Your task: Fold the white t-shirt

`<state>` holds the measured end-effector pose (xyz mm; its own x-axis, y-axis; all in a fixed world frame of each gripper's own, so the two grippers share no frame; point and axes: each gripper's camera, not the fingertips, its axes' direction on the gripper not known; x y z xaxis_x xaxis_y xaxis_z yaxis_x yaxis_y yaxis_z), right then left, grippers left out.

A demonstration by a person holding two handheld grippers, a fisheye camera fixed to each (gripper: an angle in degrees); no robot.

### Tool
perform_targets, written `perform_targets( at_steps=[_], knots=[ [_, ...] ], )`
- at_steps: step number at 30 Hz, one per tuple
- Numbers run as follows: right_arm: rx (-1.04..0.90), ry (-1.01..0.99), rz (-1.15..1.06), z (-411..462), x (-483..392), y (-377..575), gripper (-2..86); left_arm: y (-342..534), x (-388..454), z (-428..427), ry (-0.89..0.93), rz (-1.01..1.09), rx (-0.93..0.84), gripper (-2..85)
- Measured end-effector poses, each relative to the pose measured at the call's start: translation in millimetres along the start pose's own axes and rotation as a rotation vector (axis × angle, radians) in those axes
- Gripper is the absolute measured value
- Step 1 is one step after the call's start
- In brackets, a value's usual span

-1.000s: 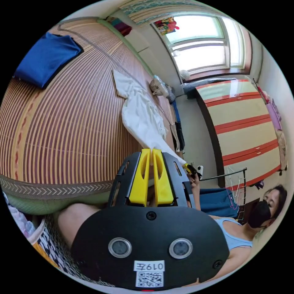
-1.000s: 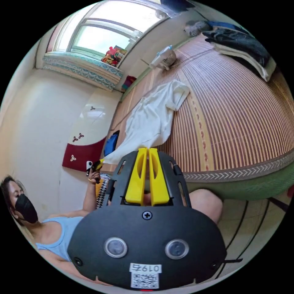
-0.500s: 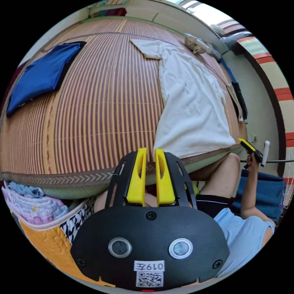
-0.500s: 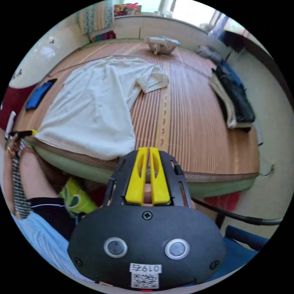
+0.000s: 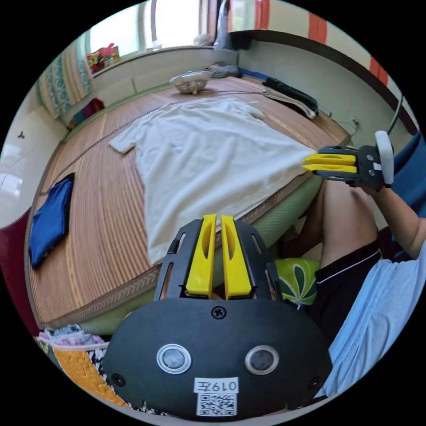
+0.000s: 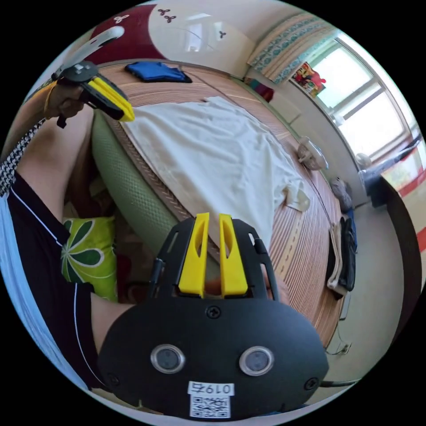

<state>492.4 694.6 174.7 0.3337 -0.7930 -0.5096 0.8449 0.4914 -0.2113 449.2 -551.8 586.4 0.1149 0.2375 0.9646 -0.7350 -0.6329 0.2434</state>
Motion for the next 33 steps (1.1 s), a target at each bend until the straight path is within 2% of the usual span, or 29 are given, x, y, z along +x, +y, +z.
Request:
perform_targets(
  at_steps=[7,14,17,19,23,25,29,33],
  knots=[
    [-0.07,-0.169,-0.063,29,-6,-21,10.7,-18,52,47,0.043,0.097,-0.033,1.6],
    [-0.074,-0.346,0.101,47,18,-19,8.4,-15,79,78,0.021,0.131,-0.072,1.8],
    [-0.055,-0.36,0.162,51,31,-13,5.1,-14,86,78,0.037,0.124,-0.075,2.1],
    [-0.056,-0.339,0.114,51,25,-15,4.7,-12,91,74,0.044,0.13,-0.063,2.7],
    [-0.078,-0.158,-0.018,50,-3,-23,0.5,-4,115,73,-0.015,0.221,-0.055,4.8],
    [-0.092,-0.166,-0.005,50,-2,-27,-0.1,-3,123,79,-0.058,0.259,-0.083,5.3],
    [-0.079,-0.314,0.112,46,23,-26,-0.6,-3,134,92,-0.136,0.305,-0.114,4.8],
    [-0.003,-0.444,0.223,31,50,-16,-0.7,-4,139,102,-0.128,0.322,-0.14,3.6]
  ],
)
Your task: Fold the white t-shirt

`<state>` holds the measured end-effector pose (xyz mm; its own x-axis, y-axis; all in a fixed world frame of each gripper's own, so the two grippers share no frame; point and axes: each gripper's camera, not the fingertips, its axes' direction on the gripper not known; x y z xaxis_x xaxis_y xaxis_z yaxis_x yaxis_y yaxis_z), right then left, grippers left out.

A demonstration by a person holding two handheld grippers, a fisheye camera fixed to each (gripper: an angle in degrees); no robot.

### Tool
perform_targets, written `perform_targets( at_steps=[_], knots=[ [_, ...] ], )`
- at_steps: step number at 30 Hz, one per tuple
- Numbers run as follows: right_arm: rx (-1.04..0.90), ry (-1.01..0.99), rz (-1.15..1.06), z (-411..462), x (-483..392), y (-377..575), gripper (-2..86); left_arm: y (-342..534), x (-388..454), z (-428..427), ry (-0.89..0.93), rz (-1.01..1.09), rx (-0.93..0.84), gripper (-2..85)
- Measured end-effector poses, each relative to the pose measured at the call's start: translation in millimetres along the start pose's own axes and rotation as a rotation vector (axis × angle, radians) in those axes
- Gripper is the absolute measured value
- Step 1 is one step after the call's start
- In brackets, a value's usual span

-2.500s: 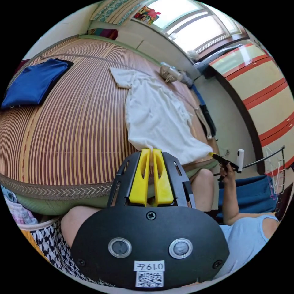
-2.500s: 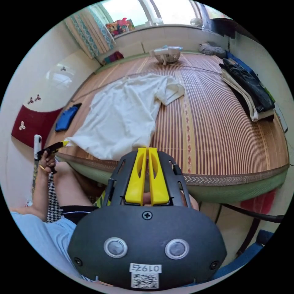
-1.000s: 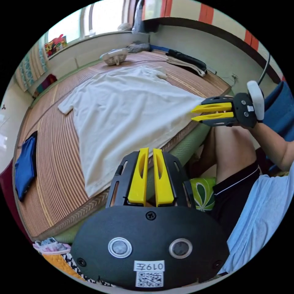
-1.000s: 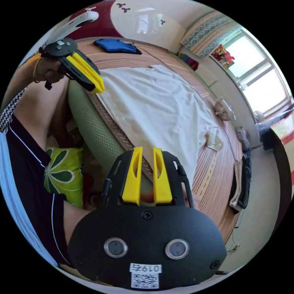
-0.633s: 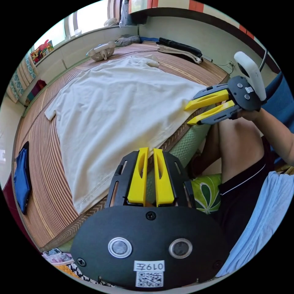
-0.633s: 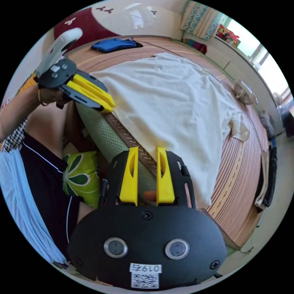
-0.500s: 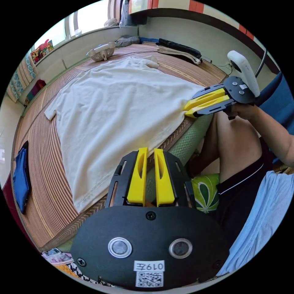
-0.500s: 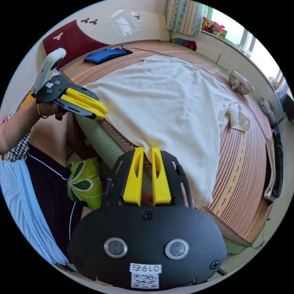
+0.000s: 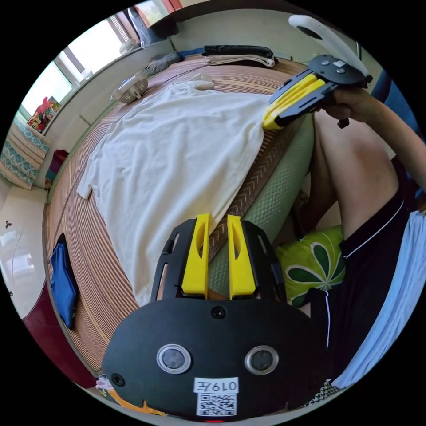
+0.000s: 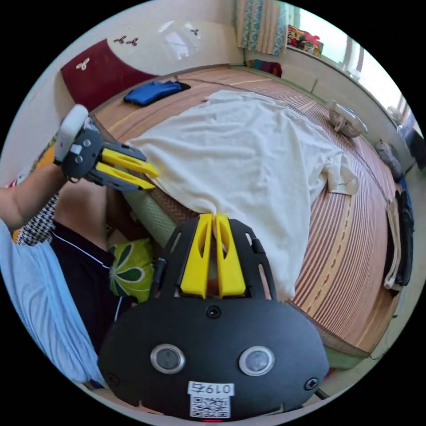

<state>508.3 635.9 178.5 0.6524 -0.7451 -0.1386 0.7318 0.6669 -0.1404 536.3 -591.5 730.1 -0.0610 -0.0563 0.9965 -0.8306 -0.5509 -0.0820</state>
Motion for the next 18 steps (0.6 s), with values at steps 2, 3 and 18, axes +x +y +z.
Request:
perform_targets(
  at_steps=[2,3,18],
  knots=[
    [0.023,-0.045,0.027,-8,6,2,-0.7,-2,0,2,0.012,-0.014,-0.005,2.8],
    [0.037,-0.067,0.042,-12,9,3,-0.7,-2,-3,3,-0.003,-0.05,-0.003,2.3],
    [-0.05,0.233,-0.206,3,-77,43,4.0,34,-5,-4,0.083,-0.151,0.046,0.9]
  ],
)
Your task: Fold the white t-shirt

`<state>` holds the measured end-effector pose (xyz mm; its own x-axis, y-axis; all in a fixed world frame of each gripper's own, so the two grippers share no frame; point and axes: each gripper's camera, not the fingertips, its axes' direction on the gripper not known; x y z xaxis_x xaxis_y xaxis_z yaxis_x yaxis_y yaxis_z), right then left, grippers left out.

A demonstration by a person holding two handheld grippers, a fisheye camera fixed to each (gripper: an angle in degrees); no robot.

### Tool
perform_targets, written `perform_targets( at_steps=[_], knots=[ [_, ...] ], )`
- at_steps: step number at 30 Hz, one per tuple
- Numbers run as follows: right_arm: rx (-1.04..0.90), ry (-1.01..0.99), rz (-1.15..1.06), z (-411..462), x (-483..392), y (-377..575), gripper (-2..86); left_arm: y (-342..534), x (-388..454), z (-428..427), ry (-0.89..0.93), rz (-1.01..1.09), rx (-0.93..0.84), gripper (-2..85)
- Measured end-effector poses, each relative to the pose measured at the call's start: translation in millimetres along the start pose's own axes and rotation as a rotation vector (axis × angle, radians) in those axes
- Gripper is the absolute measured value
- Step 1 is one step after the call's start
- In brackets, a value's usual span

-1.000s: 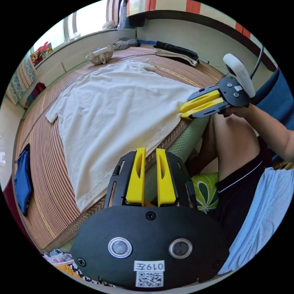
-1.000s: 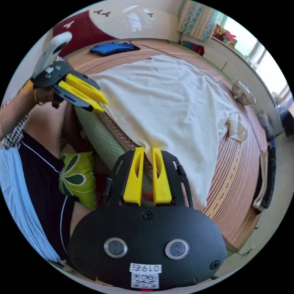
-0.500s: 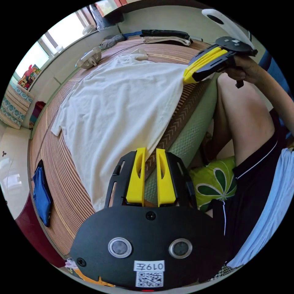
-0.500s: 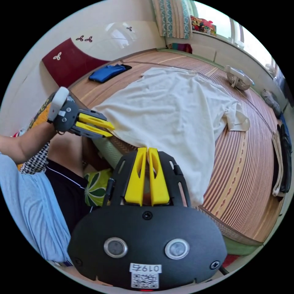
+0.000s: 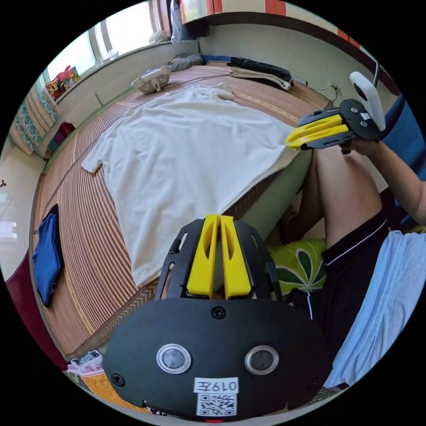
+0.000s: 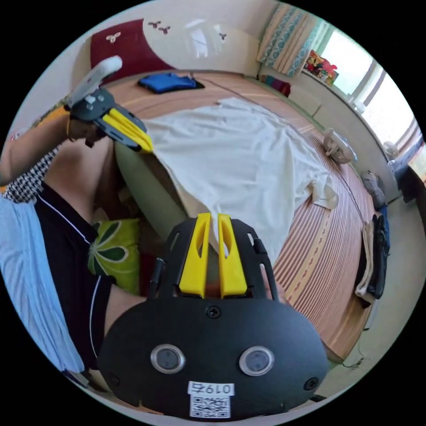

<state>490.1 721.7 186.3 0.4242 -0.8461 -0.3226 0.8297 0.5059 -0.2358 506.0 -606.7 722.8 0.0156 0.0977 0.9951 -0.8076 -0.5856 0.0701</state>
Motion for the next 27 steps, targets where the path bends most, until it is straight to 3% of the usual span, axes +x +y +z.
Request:
perform_targets(
  at_steps=[6,12,16,20,23,27],
  knots=[
    [-0.008,0.228,-0.082,-11,-38,13,2.5,16,14,-1,-0.047,0.016,0.02,0.9],
    [-0.011,0.145,-0.03,-17,-28,16,6.3,44,-1,-20,-0.133,-0.092,0.11,0.9],
    [0.007,0.222,-0.107,-14,-56,9,6.9,53,-3,-18,-0.16,-0.079,0.105,0.8],
    [-0.028,0.307,-0.13,4,-77,4,6.7,53,8,-18,-0.146,0.008,0.123,0.9],
    [-0.073,0.274,-0.099,16,-73,4,5.9,46,20,-8,-0.232,0.083,0.062,0.8],
    [-0.059,0.325,-0.067,11,-67,8,0.2,39,35,11,-0.286,0.184,-0.005,1.0]
  ],
)
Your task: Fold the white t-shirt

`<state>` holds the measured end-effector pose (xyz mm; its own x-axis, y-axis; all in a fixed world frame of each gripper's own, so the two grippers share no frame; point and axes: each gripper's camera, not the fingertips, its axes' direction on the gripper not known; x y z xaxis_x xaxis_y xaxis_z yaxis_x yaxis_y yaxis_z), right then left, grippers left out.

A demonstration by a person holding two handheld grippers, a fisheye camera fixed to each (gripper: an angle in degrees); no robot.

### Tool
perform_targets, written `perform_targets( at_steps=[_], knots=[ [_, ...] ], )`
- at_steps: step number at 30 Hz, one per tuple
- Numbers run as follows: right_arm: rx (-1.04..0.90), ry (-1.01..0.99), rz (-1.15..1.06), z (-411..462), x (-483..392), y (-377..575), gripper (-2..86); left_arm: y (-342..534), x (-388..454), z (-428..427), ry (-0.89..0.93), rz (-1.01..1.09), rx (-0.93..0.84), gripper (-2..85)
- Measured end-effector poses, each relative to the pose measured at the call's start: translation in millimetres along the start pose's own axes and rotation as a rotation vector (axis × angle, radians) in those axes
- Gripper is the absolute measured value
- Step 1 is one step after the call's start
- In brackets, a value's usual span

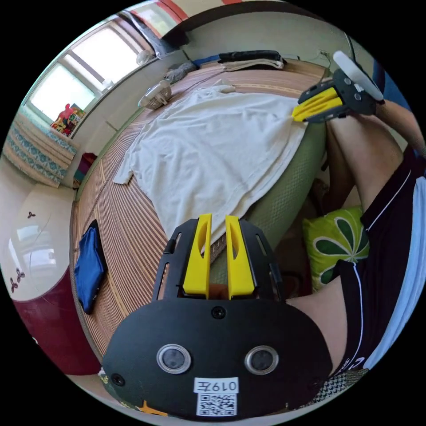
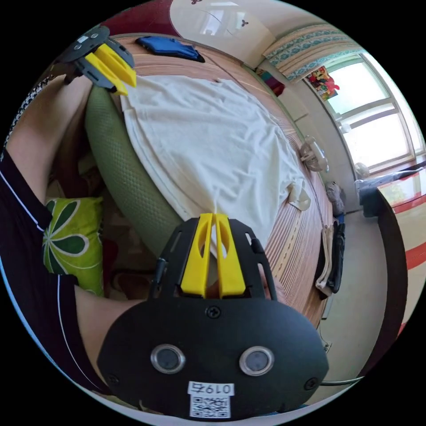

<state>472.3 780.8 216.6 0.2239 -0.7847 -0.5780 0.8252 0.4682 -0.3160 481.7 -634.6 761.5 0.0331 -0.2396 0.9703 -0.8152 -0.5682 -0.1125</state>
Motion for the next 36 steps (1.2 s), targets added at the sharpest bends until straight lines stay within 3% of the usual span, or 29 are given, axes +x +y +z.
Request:
perform_targets(
  at_steps=[19,30,36],
  knots=[
    [0.183,-0.268,0.348,-38,102,49,-0.8,-48,66,8,0.003,0.143,0.084,1.0],
    [0.237,-0.35,0.446,-46,140,74,-0.8,-53,93,10,-0.135,0.203,0.059,1.1],
    [0.211,-0.296,0.412,-46,142,82,-0.8,-46,81,10,-0.243,0.12,0.01,0.8]
  ],
)
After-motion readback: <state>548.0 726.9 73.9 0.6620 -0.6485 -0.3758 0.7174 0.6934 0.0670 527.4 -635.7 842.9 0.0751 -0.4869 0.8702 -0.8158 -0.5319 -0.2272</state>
